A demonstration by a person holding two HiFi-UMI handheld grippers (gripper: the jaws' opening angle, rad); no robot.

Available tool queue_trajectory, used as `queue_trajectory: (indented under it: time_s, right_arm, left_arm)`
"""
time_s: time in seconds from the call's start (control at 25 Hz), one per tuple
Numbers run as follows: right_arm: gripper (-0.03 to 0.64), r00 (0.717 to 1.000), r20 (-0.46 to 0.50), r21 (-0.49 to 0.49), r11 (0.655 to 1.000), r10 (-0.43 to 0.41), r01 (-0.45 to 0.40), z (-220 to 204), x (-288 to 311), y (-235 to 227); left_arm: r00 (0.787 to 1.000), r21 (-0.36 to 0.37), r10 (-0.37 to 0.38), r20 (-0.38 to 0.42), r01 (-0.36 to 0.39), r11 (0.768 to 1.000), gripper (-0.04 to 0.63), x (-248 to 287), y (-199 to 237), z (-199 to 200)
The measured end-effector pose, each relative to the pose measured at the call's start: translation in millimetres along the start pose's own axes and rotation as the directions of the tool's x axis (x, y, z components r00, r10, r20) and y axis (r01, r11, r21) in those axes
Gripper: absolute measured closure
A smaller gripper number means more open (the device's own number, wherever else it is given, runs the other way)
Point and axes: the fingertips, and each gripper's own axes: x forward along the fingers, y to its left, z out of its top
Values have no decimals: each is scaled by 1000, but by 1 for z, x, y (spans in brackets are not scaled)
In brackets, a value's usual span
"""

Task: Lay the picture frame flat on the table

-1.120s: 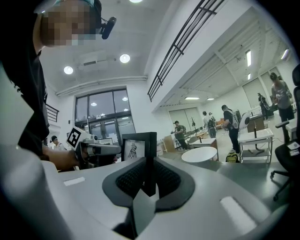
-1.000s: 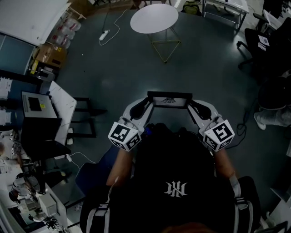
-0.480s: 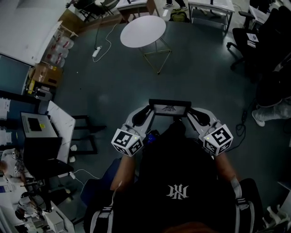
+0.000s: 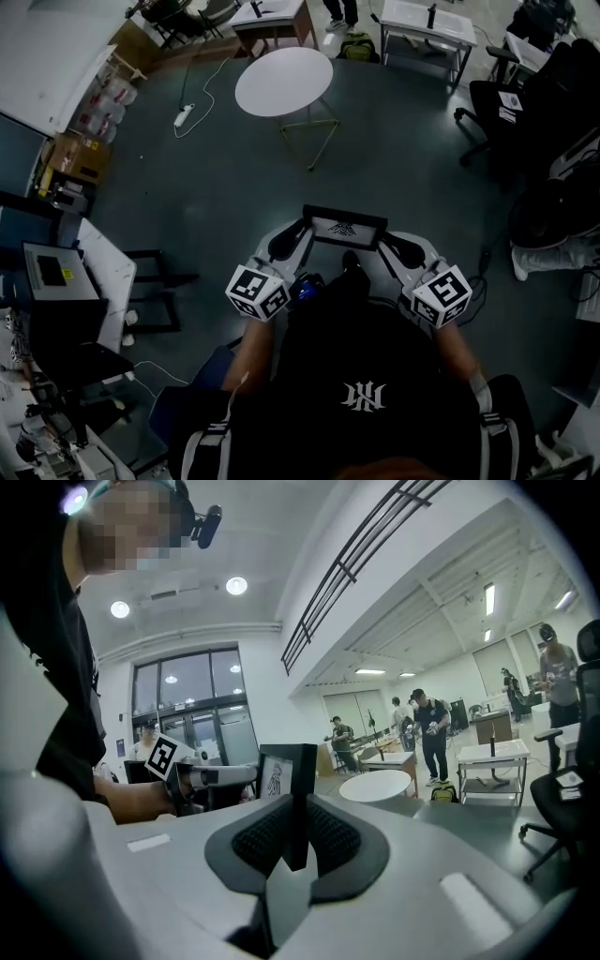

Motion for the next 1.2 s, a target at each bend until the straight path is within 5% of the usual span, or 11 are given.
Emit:
queue_trajectory:
  time_s: [0.84,1.2]
  right_arm:
    - [574,995,-56,-7,996,-88,88,86,129,-189]
    - [574,996,-79,3,999,-50,51,78,151,-251]
  left_arm:
    - [996,-72,-80,-50,77,994,522,198,123,52]
    - [995,-68,-69,-76,64,996,523,253,141,39]
